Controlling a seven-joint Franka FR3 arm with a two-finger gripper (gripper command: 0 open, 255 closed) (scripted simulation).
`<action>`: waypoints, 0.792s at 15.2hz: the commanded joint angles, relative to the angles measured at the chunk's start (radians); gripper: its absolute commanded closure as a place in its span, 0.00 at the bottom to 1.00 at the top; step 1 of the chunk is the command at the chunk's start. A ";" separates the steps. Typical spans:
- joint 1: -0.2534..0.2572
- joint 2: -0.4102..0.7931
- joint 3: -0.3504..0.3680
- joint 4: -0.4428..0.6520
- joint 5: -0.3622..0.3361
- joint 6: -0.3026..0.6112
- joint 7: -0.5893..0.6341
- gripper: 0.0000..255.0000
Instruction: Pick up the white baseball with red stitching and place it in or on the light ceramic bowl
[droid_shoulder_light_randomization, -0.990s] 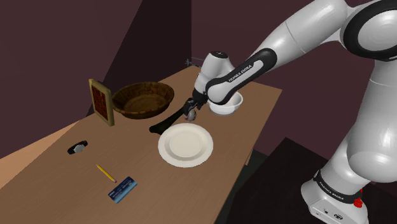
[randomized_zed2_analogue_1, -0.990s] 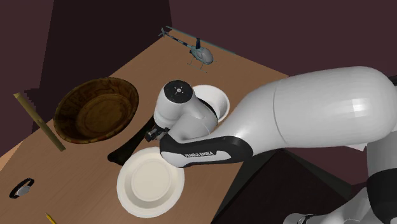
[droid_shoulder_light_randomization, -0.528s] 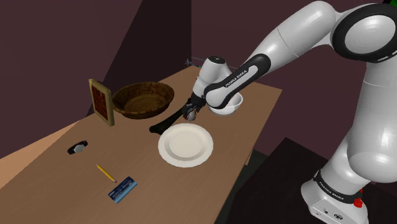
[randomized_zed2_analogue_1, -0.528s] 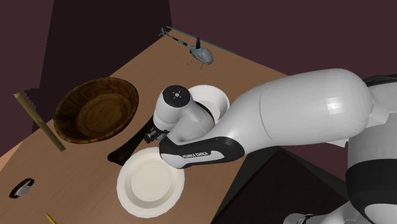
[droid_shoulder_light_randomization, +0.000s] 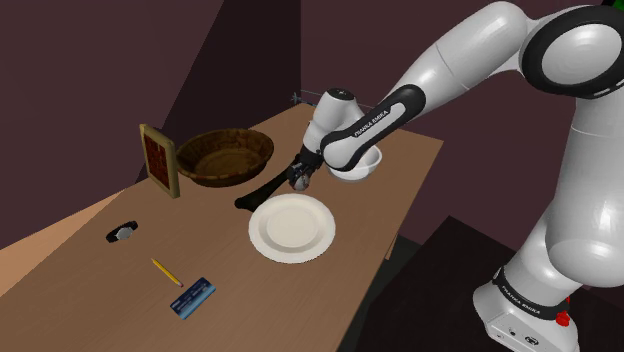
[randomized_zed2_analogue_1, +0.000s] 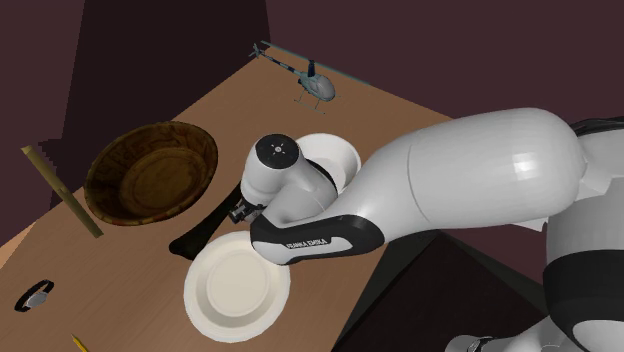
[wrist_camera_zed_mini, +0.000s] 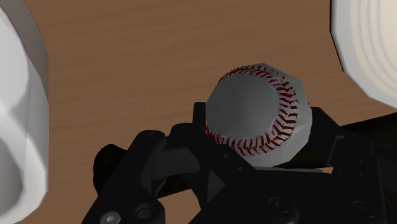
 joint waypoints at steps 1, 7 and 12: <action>0.000 0.000 0.000 0.000 0.000 0.000 0.000 1.00; -0.002 -0.009 0.002 0.002 0.003 -0.012 -0.002 1.00; -0.009 -0.056 0.011 0.014 0.018 -0.070 -0.011 1.00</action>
